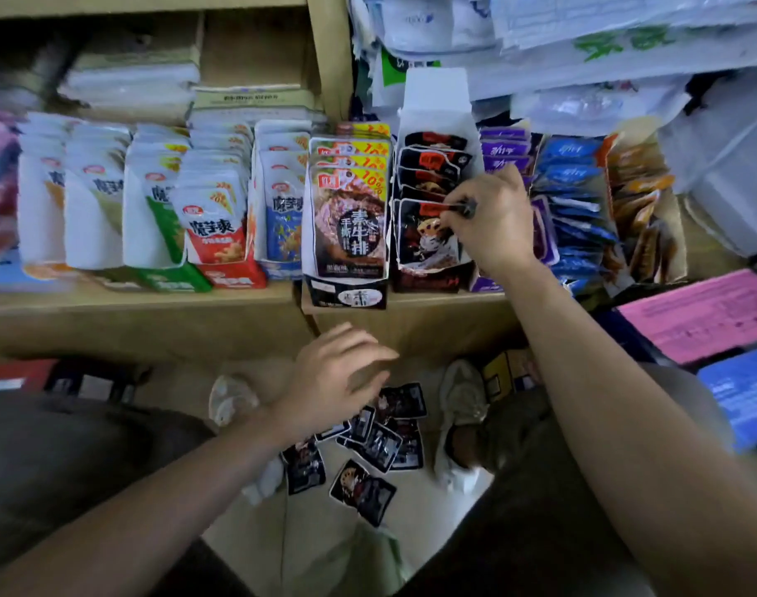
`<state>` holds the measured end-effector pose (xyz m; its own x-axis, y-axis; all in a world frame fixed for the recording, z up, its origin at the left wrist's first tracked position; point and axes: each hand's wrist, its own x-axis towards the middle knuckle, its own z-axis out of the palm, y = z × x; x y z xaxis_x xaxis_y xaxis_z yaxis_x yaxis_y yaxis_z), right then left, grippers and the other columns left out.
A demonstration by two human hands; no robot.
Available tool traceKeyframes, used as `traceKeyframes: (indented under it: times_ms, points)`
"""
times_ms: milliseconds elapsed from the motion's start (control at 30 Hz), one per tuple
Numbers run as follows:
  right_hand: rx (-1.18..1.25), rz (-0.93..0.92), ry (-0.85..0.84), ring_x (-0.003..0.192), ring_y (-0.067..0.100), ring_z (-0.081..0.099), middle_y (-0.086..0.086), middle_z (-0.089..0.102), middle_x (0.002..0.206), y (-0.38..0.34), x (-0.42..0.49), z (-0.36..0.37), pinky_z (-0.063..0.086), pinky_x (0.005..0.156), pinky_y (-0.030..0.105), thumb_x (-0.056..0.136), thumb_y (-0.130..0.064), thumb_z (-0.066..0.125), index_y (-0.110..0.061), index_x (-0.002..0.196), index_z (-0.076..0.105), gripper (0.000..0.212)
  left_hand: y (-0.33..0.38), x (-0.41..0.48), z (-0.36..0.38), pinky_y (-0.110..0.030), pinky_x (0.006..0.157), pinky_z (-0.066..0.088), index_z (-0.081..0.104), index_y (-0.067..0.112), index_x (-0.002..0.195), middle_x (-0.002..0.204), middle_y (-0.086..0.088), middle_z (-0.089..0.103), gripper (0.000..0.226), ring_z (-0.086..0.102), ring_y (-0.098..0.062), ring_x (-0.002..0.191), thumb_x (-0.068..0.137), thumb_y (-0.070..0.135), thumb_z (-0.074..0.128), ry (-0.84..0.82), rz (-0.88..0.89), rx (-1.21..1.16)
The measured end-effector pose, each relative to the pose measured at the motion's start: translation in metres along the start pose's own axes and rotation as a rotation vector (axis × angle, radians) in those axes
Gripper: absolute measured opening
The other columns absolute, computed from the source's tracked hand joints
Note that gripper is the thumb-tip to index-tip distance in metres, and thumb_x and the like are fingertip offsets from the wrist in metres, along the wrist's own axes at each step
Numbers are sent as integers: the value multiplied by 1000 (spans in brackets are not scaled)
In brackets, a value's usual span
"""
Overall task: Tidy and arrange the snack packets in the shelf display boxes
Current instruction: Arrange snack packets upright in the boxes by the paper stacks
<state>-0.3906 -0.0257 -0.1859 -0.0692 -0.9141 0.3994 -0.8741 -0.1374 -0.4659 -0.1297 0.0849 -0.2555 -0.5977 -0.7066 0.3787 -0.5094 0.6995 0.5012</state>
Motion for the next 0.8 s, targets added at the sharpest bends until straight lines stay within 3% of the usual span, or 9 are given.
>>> traceKeyframes:
  times_ms: [100, 300, 400, 467, 567, 667, 733, 800]
  points:
    - [23, 6, 25, 105, 24, 49, -4, 69, 89, 0, -7, 5, 46, 76, 31, 80, -24, 82, -16, 98, 77, 20, -19, -38, 52, -37, 76, 56, 75, 20, 113, 101, 5, 72, 28, 65, -16, 91, 91, 33, 65, -220, -150, -93]
    - [78, -20, 63, 99, 15, 43, -18, 55, 81, 3, -15, 7, 33, 78, 14, 78, -24, 84, -16, 94, 78, 19, -65, -48, 152, -38, 89, 54, 68, 22, 126, 116, -7, 70, 49, 65, -27, 109, 82, 43, 65, -621, -480, -106]
    - [83, -52, 103, 100, 16, 46, -30, 47, 79, 8, -17, 9, 38, 80, 16, 77, -25, 84, -16, 93, 78, 19, -85, -49, 197, -30, 94, 48, 59, 24, 139, 133, -8, 64, 59, 60, -26, 121, 84, 39, 75, -737, -511, -76]
    - [97, -63, 154, 99, 15, 49, -31, 48, 80, 8, -19, 12, 42, 80, 19, 76, -23, 84, -16, 91, 77, 18, -98, -53, 224, -32, 101, 45, 47, 26, 149, 147, -8, 53, 75, 52, -27, 130, 82, 45, 77, -804, -501, -12]
    - [86, -64, 219, 96, 17, 53, -20, 62, 86, 7, -23, 19, 46, 80, 21, 75, -22, 85, -15, 90, 78, 19, -118, -62, 251, -41, 114, 37, 24, 31, 159, 165, -11, 21, 109, 29, -34, 146, 71, 58, 82, -929, -459, 132]
    - [55, -80, 253, 94, 24, 57, -9, 70, 90, 7, -25, 24, 50, 79, 33, 76, -22, 85, -15, 90, 77, 17, -138, -74, 274, -52, 118, 29, 1, 34, 161, 166, -17, 0, 142, 10, -44, 150, 53, 69, 87, -991, -457, 259]
    - [50, -77, 258, 95, 24, 57, -8, 71, 91, 6, -26, 25, 51, 79, 34, 76, -21, 84, -15, 90, 77, 17, -144, -83, 286, -54, 113, 32, -7, 35, 160, 164, -20, 1, 151, 12, -45, 148, 48, 69, 88, -1012, -476, 310]
    - [54, -57, 261, 96, 21, 56, -9, 71, 91, 6, -26, 25, 48, 82, 26, 76, -22, 84, -16, 90, 78, 17, -143, -92, 293, -48, 105, 41, 0, 31, 161, 159, -17, 17, 142, 28, -40, 143, 55, 64, 89, -967, -489, 367]
